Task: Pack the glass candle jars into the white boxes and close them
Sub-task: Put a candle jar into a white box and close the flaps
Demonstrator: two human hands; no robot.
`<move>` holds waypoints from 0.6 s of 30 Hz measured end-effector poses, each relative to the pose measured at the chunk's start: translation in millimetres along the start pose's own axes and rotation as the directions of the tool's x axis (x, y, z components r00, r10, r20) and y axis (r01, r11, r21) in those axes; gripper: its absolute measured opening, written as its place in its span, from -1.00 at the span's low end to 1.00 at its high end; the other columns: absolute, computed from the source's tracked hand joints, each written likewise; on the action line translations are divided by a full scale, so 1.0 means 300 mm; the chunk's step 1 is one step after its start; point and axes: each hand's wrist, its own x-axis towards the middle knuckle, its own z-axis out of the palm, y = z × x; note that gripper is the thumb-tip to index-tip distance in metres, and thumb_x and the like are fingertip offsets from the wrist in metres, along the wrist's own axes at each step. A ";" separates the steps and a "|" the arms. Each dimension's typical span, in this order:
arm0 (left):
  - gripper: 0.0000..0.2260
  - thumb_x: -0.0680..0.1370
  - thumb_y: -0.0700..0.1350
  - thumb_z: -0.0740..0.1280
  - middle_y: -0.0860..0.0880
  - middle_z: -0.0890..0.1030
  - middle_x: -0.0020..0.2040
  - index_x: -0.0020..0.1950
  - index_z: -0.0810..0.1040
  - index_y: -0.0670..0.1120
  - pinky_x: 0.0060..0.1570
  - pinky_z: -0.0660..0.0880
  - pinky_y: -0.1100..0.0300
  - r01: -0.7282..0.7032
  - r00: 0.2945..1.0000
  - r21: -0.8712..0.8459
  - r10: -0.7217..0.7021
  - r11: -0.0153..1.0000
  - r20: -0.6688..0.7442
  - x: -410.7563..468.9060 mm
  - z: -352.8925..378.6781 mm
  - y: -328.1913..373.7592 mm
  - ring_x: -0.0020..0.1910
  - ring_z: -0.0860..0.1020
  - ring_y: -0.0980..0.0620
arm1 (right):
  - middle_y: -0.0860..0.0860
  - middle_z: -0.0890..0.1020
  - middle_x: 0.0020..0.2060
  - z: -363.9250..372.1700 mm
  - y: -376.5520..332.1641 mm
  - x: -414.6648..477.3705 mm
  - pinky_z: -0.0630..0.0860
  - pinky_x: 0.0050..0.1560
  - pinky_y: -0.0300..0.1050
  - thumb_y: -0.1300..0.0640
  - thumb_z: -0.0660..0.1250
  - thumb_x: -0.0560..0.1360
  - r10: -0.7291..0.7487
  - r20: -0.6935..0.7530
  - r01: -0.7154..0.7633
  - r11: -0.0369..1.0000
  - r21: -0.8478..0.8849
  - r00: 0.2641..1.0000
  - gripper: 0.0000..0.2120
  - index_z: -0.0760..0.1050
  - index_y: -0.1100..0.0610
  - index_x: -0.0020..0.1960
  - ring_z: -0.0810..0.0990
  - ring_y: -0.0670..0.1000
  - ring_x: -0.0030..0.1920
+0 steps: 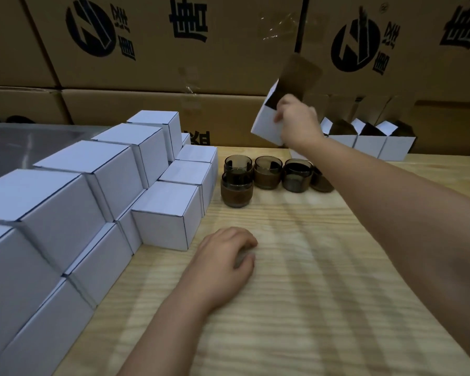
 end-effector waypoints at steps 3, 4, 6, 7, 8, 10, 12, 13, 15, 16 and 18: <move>-0.77 0.53 -0.12 0.31 0.09 0.56 0.15 0.18 0.54 -0.04 0.27 0.33 0.13 0.026 1.000 0.008 -0.026 1.000 0.017 0.003 -0.003 0.006 0.19 0.46 0.09 | 0.00 0.45 0.19 -0.118 -0.054 -0.093 0.27 0.09 -0.10 0.44 0.28 0.47 -0.065 -0.120 0.072 0.996 0.049 0.991 -0.73 0.55 0.15 0.04 0.38 0.16 0.19; -0.72 0.53 -0.11 0.31 0.08 0.55 0.18 0.24 0.51 -0.04 0.29 0.32 0.13 0.043 0.999 0.005 -0.043 0.999 0.021 0.004 -0.004 0.010 0.22 0.45 0.07 | 0.01 0.46 0.18 -0.152 -0.073 -0.134 0.25 0.08 -0.12 0.45 0.27 0.46 -0.070 -0.156 0.084 0.993 0.085 0.985 -0.73 0.56 0.15 0.02 0.38 0.15 0.17; -0.56 0.51 -0.08 0.33 0.07 0.53 0.23 0.38 0.38 0.00 0.32 0.31 0.12 0.106 0.994 -0.047 -0.104 0.993 0.030 0.003 -0.010 0.015 0.27 0.43 0.06 | 0.03 0.49 0.14 -0.202 -0.111 -0.232 0.20 0.05 -0.16 0.48 0.24 0.43 -0.080 -0.219 0.113 0.983 0.144 0.973 -0.70 0.58 0.16 -0.02 0.39 0.11 0.13; -0.46 0.49 -0.05 0.37 0.06 0.51 0.25 0.45 0.28 0.03 0.32 0.32 0.13 0.139 0.990 -0.101 -0.136 0.985 0.035 0.001 -0.014 0.018 0.28 0.43 0.06 | 0.04 0.50 0.11 -0.215 -0.129 -0.286 0.15 0.01 -0.17 0.51 0.21 0.41 -0.101 -0.236 0.137 0.980 0.143 0.966 -0.68 0.58 0.17 -0.05 0.42 0.08 0.10; -0.33 0.47 -0.01 0.41 0.06 0.47 0.27 0.50 0.17 0.07 0.31 0.33 0.14 0.162 0.987 -0.171 -0.158 0.972 0.034 -0.002 -0.020 0.022 0.27 0.43 0.07 | 0.05 0.52 0.08 -0.220 -0.146 -0.342 0.10 -0.03 -0.17 0.52 0.18 0.38 -0.136 -0.240 0.170 0.977 0.126 0.961 -0.66 0.58 0.17 -0.08 0.44 0.07 0.08; -0.10 0.39 0.10 0.48 0.07 0.37 0.34 0.54 -0.05 0.16 0.27 0.34 0.16 0.159 0.987 -0.311 -0.163 0.937 0.012 -0.012 -0.029 0.036 0.27 0.42 0.09 | 0.08 0.55 0.01 -0.212 -0.168 -0.455 0.01 -0.14 -0.16 0.53 0.17 0.33 -0.211 -0.227 0.234 0.969 0.080 0.951 -0.66 0.58 0.19 -0.13 0.49 0.09 0.03; 0.05 0.28 0.25 0.48 0.06 0.29 0.42 0.52 -0.20 0.23 0.29 0.35 0.14 0.130 0.989 -0.355 -0.147 0.926 -0.021 -0.022 -0.041 0.047 0.31 0.38 0.09 | 0.09 0.57 -0.05 -0.189 -0.185 -0.566 -0.03 -0.18 -0.14 0.51 0.19 0.33 -0.223 -0.233 0.246 0.966 0.074 0.947 -0.69 0.57 0.19 -0.17 0.53 0.10 -0.02; 0.10 0.24 0.30 0.48 0.03 0.26 0.46 0.52 -0.23 0.23 0.31 0.35 0.11 0.119 0.990 -0.358 -0.139 0.926 -0.033 -0.024 -0.046 0.049 0.34 0.37 0.09 | 0.09 0.58 -0.07 -0.172 -0.194 -0.618 -0.02 -0.17 -0.15 0.49 0.20 0.33 -0.220 -0.237 0.247 0.965 0.091 0.946 -0.72 0.57 0.19 -0.18 0.54 0.11 -0.03; 0.15 0.19 0.33 0.48 0.01 0.23 0.49 0.51 -0.27 0.23 0.34 0.36 0.05 0.102 0.992 -0.379 -0.123 0.920 -0.034 -0.025 -0.051 0.047 0.35 0.36 0.13 | 0.10 0.58 -0.12 -0.135 -0.212 -0.714 0.00 -0.14 -0.15 0.43 0.21 0.34 -0.221 -0.241 0.258 0.957 0.132 0.945 -0.79 0.56 0.21 -0.21 0.56 0.12 -0.07; 0.16 0.19 0.31 0.48 0.04 0.23 0.48 0.51 -0.28 0.23 0.34 0.37 0.06 0.089 0.994 -0.389 -0.109 0.917 -0.030 -0.025 -0.051 0.045 0.33 0.37 0.21 | 0.10 0.58 -0.15 -0.116 -0.220 -0.752 0.02 -0.13 -0.15 0.40 0.22 0.34 -0.229 -0.250 0.270 0.952 0.145 0.941 -0.83 0.55 0.21 -0.23 0.56 0.12 -0.10; 0.13 0.22 0.26 0.49 0.07 0.29 0.45 0.50 -0.29 0.25 0.29 0.40 0.14 0.066 0.996 -0.406 -0.082 0.911 -0.022 -0.023 -0.046 0.041 0.28 0.39 0.33 | 0.09 0.59 -0.20 -0.081 -0.231 -0.806 0.07 -0.12 -0.11 0.40 0.26 0.33 -0.231 -0.278 0.282 0.946 0.160 0.932 -0.86 0.54 0.22 -0.26 0.57 0.12 -0.17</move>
